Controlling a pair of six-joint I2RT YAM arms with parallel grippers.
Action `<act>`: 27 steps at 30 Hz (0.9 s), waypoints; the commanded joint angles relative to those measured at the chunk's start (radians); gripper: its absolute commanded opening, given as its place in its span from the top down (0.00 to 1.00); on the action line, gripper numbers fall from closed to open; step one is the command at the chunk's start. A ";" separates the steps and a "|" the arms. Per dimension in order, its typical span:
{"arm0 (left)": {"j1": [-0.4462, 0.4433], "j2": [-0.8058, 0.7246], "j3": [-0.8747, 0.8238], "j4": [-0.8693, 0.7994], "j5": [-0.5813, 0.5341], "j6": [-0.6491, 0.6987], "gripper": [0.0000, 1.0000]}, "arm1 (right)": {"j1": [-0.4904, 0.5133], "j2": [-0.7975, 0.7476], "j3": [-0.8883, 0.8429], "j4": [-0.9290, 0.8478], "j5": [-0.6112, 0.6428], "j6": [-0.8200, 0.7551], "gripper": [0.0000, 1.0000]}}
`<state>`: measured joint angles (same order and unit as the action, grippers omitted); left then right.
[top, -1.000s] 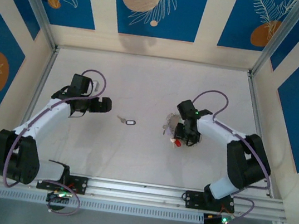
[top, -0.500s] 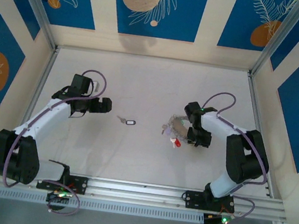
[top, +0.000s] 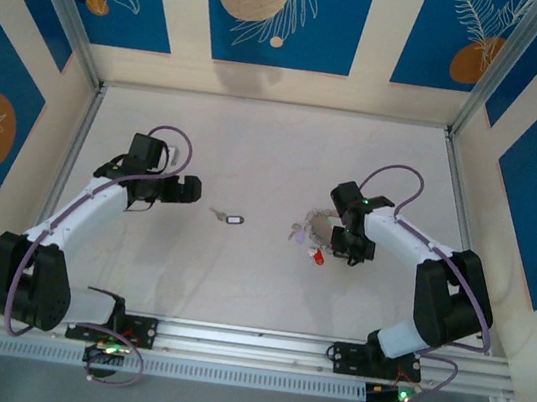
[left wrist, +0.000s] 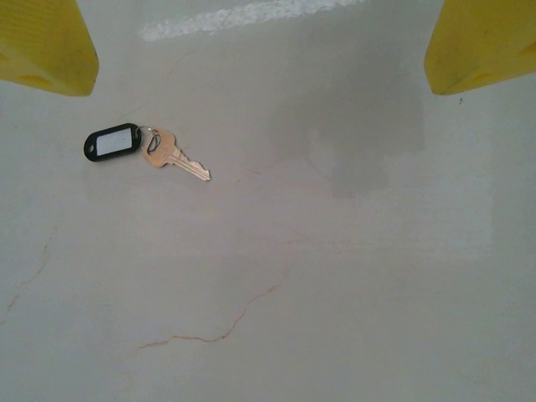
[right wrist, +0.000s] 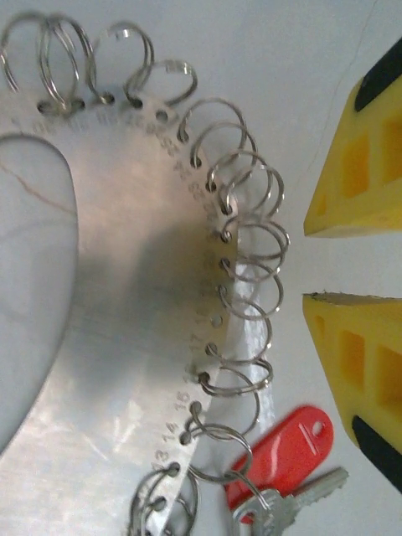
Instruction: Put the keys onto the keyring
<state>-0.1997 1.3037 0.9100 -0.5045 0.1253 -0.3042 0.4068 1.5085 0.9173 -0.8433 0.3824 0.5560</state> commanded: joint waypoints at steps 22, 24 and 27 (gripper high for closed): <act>-0.016 -0.012 0.027 -0.025 -0.017 0.027 0.00 | 0.018 0.045 0.044 -0.106 0.281 0.095 0.58; -0.017 -0.011 0.027 -0.025 -0.018 0.029 0.00 | -0.001 0.025 0.045 -0.099 0.283 0.086 0.58; -0.018 -0.012 0.027 -0.025 -0.019 0.029 0.00 | -0.047 -0.002 0.040 -0.077 0.259 0.062 0.58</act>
<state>-0.2062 1.3037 0.9100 -0.5106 0.1207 -0.2859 0.3939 1.5368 0.9535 -0.9237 0.6216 0.6159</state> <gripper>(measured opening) 0.998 0.415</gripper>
